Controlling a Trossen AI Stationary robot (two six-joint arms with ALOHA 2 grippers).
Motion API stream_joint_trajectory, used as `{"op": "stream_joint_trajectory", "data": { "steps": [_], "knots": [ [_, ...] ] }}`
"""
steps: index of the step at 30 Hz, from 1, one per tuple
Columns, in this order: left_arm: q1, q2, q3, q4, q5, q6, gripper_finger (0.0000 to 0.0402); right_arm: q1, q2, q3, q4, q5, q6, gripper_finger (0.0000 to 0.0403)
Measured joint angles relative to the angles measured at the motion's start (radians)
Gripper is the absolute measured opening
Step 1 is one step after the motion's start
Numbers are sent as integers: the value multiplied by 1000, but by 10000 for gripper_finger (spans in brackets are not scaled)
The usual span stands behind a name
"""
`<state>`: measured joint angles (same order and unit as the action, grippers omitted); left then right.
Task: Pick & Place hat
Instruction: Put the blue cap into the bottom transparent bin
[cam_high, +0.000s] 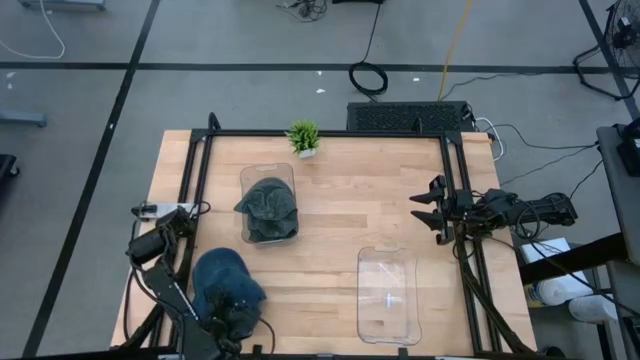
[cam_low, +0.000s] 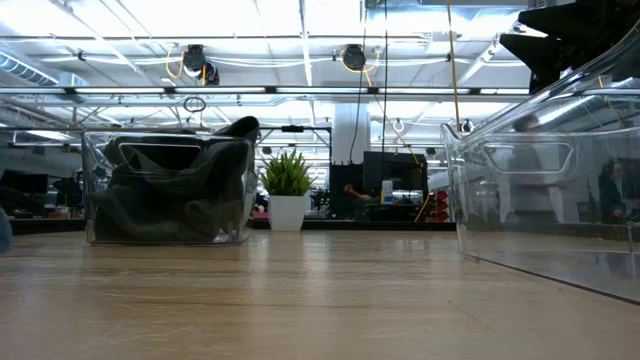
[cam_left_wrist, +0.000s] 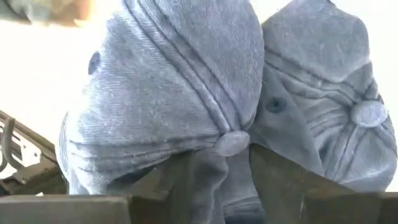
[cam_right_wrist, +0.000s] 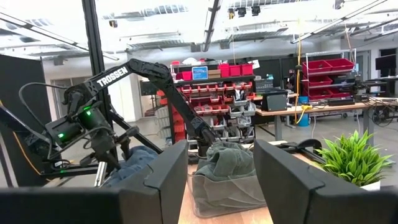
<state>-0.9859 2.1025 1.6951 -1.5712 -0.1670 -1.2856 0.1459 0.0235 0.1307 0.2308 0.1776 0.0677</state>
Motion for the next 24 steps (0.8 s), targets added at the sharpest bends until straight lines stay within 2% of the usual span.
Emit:
{"op": "stream_joint_trajectory", "data": {
  "steps": [7,11,17,24],
  "knots": [
    [-2,0,0,2,-2,26,92,0,0,0,-1,0,11,171],
    [0,0,0,7,1,16,68,0,0,0,0,0,17,171],
    [12,0,0,29,1,-9,52,0,0,0,0,0,18,171],
    [14,-2,4,76,12,-34,55,0,0,0,0,0,18,171]
  ]
}}
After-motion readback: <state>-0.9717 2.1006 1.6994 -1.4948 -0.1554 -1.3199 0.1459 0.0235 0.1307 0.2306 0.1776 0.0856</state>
